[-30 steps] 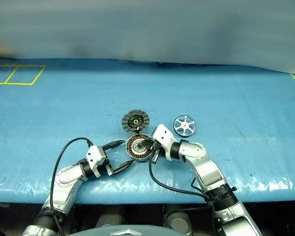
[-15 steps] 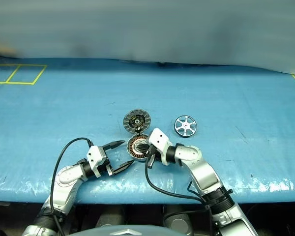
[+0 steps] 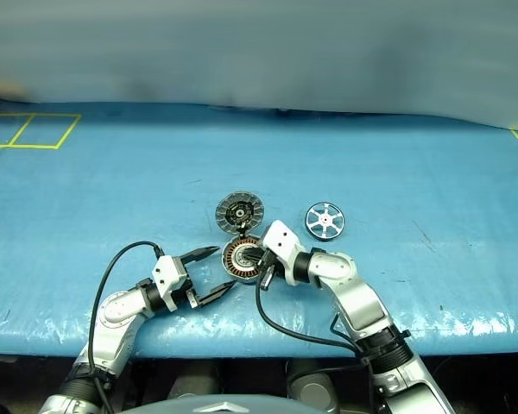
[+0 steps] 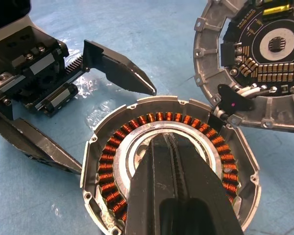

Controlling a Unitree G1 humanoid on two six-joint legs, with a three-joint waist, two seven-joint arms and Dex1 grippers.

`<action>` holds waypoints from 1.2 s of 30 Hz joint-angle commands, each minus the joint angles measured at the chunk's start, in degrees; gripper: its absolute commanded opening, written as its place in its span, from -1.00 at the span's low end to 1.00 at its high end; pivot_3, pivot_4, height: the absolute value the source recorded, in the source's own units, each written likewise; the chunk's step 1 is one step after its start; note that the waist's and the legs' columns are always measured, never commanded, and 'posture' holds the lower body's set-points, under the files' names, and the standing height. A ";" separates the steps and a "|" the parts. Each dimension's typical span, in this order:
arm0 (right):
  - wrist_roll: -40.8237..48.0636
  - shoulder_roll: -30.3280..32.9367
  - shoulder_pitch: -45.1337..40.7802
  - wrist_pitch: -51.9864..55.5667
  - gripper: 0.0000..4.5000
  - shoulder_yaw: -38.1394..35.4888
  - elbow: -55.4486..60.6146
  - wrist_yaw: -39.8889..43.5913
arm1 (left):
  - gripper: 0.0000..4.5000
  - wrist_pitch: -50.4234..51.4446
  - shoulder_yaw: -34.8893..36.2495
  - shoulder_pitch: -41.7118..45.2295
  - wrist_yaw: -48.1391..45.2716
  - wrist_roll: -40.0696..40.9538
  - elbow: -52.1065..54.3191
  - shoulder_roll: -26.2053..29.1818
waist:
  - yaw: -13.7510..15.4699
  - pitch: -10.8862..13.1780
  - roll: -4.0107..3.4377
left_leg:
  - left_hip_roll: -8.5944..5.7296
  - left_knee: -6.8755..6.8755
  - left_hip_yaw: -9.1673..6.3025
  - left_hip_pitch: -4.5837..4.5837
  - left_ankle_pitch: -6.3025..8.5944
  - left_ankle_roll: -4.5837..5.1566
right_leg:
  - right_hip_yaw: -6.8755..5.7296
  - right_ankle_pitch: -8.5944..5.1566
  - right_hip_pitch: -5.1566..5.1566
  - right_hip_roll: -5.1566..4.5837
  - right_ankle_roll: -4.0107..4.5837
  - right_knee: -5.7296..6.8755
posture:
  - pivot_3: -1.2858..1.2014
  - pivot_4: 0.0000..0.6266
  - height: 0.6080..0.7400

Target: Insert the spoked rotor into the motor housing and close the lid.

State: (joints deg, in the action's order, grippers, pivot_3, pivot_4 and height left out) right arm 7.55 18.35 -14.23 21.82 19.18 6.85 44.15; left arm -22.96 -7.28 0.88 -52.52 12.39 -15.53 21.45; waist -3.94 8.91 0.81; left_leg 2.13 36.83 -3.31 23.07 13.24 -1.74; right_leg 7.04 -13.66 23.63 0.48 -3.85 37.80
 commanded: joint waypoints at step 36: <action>-4.74 15.68 3.99 3.40 -0.01 -17.12 3.62 -10.50 | 1.00 -1.47 1.22 1.28 -1.19 1.63 -0.76 -0.19 | 0.07 0.02 0.00 | -0.04 0.10 0.01 0.07 0.00 0.00 | 0.03 0.00 0.00 -0.02 -0.03 0.00 | 0.03 -0.52 1.00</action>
State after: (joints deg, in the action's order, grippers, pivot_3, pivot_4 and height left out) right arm 2.84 33.95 -9.76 25.00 3.95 10.95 34.52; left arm -23.13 -6.84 1.66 -53.81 13.91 -16.28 21.44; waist -3.87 8.93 0.81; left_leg 2.09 36.93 -3.30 23.15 13.24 -1.74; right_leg 7.07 -13.66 23.63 0.46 -3.88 37.78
